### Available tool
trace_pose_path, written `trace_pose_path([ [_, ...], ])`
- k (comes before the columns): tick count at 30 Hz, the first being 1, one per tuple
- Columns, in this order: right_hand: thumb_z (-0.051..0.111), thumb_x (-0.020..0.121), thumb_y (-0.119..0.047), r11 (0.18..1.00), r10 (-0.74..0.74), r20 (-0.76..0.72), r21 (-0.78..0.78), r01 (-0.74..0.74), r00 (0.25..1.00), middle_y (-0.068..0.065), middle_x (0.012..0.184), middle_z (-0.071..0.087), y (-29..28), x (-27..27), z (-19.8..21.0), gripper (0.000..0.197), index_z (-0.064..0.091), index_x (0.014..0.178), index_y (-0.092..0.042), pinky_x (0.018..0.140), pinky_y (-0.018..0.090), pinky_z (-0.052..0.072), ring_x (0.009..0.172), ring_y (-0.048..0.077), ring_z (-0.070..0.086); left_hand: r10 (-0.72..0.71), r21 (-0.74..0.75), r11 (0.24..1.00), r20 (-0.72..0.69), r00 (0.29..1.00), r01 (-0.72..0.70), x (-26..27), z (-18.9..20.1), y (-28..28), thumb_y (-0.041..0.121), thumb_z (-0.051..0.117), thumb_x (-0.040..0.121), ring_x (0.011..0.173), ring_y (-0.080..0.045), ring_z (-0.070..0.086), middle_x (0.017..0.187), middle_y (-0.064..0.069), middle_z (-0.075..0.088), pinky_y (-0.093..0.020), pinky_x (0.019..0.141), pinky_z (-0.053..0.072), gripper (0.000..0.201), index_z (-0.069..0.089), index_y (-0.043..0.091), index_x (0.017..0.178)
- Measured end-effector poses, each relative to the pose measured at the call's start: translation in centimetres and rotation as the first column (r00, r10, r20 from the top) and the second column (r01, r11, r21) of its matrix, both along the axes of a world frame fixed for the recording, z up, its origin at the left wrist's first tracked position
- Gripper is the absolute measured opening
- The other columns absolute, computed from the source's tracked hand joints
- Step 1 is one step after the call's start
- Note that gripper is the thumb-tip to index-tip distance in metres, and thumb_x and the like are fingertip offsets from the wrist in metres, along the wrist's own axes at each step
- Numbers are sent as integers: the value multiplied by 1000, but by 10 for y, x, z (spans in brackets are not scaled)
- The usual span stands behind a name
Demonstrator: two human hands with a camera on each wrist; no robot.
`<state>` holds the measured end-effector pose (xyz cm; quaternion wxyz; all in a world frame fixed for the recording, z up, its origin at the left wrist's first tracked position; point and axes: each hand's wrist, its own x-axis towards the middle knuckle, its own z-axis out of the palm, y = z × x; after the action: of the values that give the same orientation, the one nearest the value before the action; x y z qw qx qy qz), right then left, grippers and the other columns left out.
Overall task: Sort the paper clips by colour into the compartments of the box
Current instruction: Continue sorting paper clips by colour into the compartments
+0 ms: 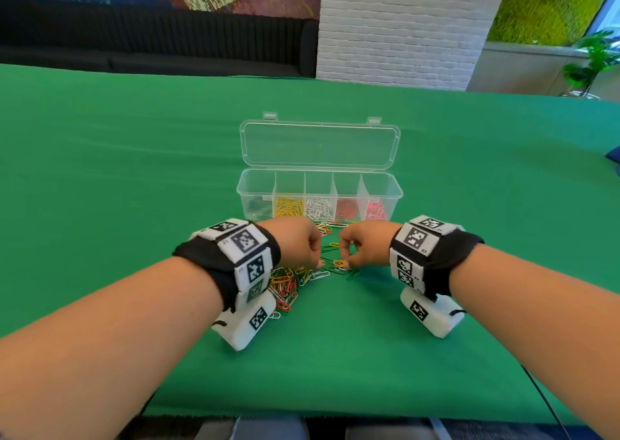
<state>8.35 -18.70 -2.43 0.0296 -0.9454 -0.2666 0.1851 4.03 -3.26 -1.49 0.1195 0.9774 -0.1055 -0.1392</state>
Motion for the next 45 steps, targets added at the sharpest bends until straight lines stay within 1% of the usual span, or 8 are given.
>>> trace_pose_path([
  [4, 56, 87, -18, 1000, 14, -3, 15, -14, 1000, -12, 66, 46, -1, 0, 2, 2, 57, 85, -20, 51, 16, 31, 61, 5, 43, 49, -72, 996, -28, 998, -51, -1, 4, 14, 36, 64, 86, 68, -5, 48, 75, 12, 53, -20, 56, 34, 14, 61, 22, 86],
  [13, 58, 82, -18, 1000, 24, -81, -13, -25, 996, -11, 61, 49, -13, -11, 4, 16, 57, 68, -24, 53, 15, 35, 55, 1, 41, 129, -174, 975, -78, 989, -141, -4, 6, 27, 43, 62, 86, 77, -10, 53, 94, 0, 63, -22, 70, 42, 23, 64, 21, 89],
  [18, 63, 83, -25, 998, 35, -10, 44, -34, 999, -10, 61, 45, -4, -11, 5, 13, 54, 74, -24, 52, 18, 34, 55, 3, 40, 168, -238, 950, -160, 973, -204, -3, 7, 26, 31, 57, 92, 51, -10, 38, 65, 3, 47, -19, 49, 36, 18, 52, 17, 81],
  [21, 68, 81, -32, 998, 64, 5, 16, -64, 998, -10, 63, 43, 4, -12, 4, 15, 54, 81, -26, 52, 20, 33, 55, 5, 40, 228, -376, 864, -299, 927, -334, -1, 6, 25, 14, 50, 92, 48, -11, 36, 62, 0, 44, -20, 46, 33, 19, 45, 15, 74],
  [24, 66, 83, -26, 998, 68, -18, 0, -68, 998, -11, 62, 45, 9, -10, 2, 20, 50, 70, -29, 50, 18, 33, 55, 3, 41, 260, -496, 749, -390, 883, -439, 0, 6, 24, 6, 47, 88, 49, -12, 40, 64, -3, 48, -19, 46, 36, 16, 45, 12, 73],
  [35, 51, 88, -20, 991, -106, -133, 72, 116, 985, -3, 62, 46, -2, -2, 4, 19, 49, 69, -17, 55, 21, 40, 54, 10, 41, 215, -653, 529, -516, 829, -543, 7, 3, 25, -7, 46, 87, 42, -9, 44, 64, -9, 52, -13, 35, 36, 26, 40, 12, 71],
  [40, 31, 86, 4, 737, -386, -505, 334, 587, 772, 8, 60, 41, -10, 17, 13, 20, 40, 71, -6, 41, 19, 30, 47, 14, 32, 208, -678, 420, -574, 792, -603, 19, 8, 16, -4, 44, 91, 54, -13, 51, 81, -11, 51, -17, 40, 47, 11, 49, 5, 97],
  [45, 28, 90, 4, 548, -336, -626, 478, 687, 704, 9, 63, 44, -29, 36, 22, 25, 38, 71, -9, 36, 15, 33, 44, 11, 37, 157, -723, 338, -588, 793, -603, 37, 20, 2, 12, 48, 95, 64, -16, 54, 77, -11, 53, -18, 48, 51, 13, 47, 5, 106],
])
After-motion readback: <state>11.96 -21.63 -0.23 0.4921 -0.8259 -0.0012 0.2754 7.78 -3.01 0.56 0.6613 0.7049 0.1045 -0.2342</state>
